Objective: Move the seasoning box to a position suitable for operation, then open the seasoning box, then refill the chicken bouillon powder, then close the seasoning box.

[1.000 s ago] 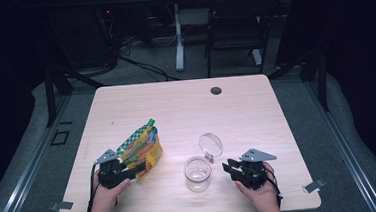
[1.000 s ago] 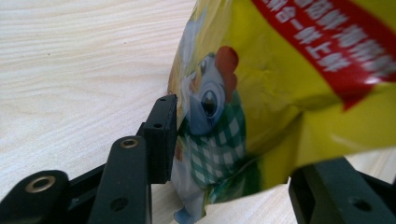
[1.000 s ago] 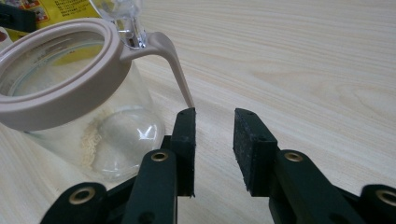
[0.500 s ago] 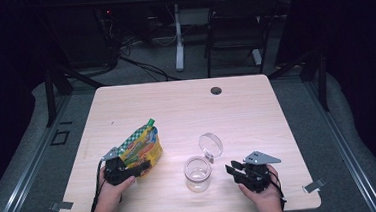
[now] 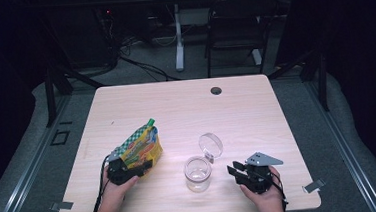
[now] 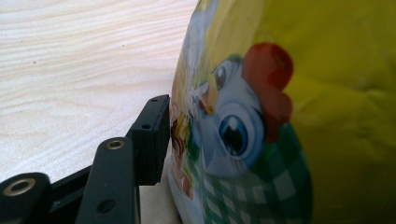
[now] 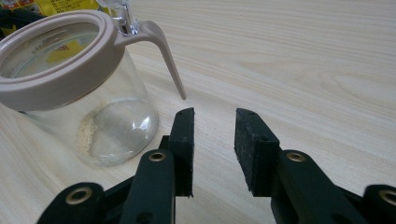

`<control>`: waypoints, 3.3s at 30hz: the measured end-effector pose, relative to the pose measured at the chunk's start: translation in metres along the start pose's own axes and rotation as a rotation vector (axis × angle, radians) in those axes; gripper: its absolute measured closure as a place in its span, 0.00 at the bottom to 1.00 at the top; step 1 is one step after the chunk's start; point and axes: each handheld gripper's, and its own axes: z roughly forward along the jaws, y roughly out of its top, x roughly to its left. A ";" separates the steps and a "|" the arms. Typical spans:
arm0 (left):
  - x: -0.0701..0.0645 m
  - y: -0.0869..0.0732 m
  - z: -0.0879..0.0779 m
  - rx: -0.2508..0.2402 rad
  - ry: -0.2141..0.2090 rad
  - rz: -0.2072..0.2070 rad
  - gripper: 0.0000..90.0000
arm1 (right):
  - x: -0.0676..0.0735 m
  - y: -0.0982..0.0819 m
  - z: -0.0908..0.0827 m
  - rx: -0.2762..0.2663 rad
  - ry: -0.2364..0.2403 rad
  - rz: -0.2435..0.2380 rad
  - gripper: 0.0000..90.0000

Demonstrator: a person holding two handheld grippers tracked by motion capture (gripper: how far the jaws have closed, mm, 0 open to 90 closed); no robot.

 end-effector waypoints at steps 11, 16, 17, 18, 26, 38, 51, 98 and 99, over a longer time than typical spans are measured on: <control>-0.001 0.000 0.000 -0.046 0.008 0.016 0.53 | 0.000 -0.001 -0.001 -0.001 -0.005 0.002 0.76; -0.001 0.001 0.001 -0.043 0.008 0.023 0.56 | 0.000 -0.002 -0.001 -0.008 -0.008 0.004 0.76; -0.001 0.001 0.001 -0.045 0.009 0.024 0.56 | 0.000 -0.002 -0.002 -0.007 -0.007 0.006 0.76; -0.001 0.001 0.001 -0.046 0.009 0.025 0.56 | 0.000 -0.002 -0.002 -0.002 -0.007 0.004 0.76; -0.003 0.002 0.003 -0.056 0.025 0.041 0.59 | -0.001 -0.003 -0.004 -0.008 -0.012 0.011 0.76; -0.007 0.004 0.002 -0.053 0.050 0.072 0.63 | -0.001 -0.004 -0.004 -0.006 -0.016 0.007 0.76; -0.002 0.004 -0.017 -0.044 0.069 0.087 0.65 | 0.005 0.006 0.005 -0.021 0.008 -0.007 0.76; -0.040 0.019 -0.049 -0.062 0.164 0.308 0.66 | 0.010 0.009 0.005 -0.027 0.024 -0.020 0.75; -0.042 0.020 -0.050 -0.062 0.177 0.322 0.66 | 0.010 0.009 0.004 -0.028 0.024 -0.026 0.75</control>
